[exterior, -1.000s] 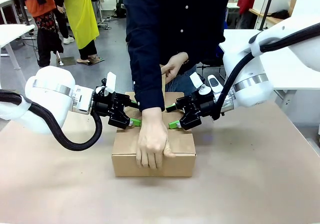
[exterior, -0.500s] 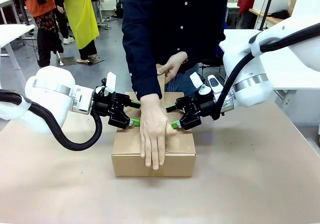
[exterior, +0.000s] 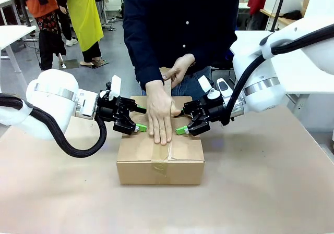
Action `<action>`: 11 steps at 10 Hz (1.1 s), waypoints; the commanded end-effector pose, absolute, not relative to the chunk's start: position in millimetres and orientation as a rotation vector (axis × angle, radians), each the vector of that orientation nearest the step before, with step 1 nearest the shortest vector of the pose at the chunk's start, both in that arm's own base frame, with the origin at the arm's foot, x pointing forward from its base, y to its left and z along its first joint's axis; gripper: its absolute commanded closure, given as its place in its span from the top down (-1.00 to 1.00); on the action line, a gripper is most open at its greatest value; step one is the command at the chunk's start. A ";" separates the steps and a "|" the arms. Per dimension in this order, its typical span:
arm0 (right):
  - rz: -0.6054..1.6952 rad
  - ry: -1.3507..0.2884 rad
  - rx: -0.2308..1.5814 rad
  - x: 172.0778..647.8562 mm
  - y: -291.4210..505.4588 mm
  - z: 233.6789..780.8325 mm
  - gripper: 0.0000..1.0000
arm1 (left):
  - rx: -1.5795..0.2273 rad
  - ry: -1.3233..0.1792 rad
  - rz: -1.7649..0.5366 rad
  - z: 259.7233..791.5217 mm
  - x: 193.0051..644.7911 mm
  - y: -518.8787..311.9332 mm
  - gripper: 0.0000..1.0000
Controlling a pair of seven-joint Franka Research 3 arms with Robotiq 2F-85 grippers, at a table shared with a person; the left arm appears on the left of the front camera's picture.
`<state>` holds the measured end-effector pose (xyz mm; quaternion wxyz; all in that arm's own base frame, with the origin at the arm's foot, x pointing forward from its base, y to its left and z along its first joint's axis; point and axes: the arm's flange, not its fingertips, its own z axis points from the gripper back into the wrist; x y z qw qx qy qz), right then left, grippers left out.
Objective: Pack the gift set into the box.
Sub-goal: Press and hold the closed box until the human finishes sealing it.
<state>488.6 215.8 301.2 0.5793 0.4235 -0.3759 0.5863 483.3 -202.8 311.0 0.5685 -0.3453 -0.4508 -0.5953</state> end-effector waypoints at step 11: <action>1.374 -0.887 0.985 486.7 215.6 298.3 1.00 | -0.808 -1.056 -1.395 309.9 482.4 -202.6 1.00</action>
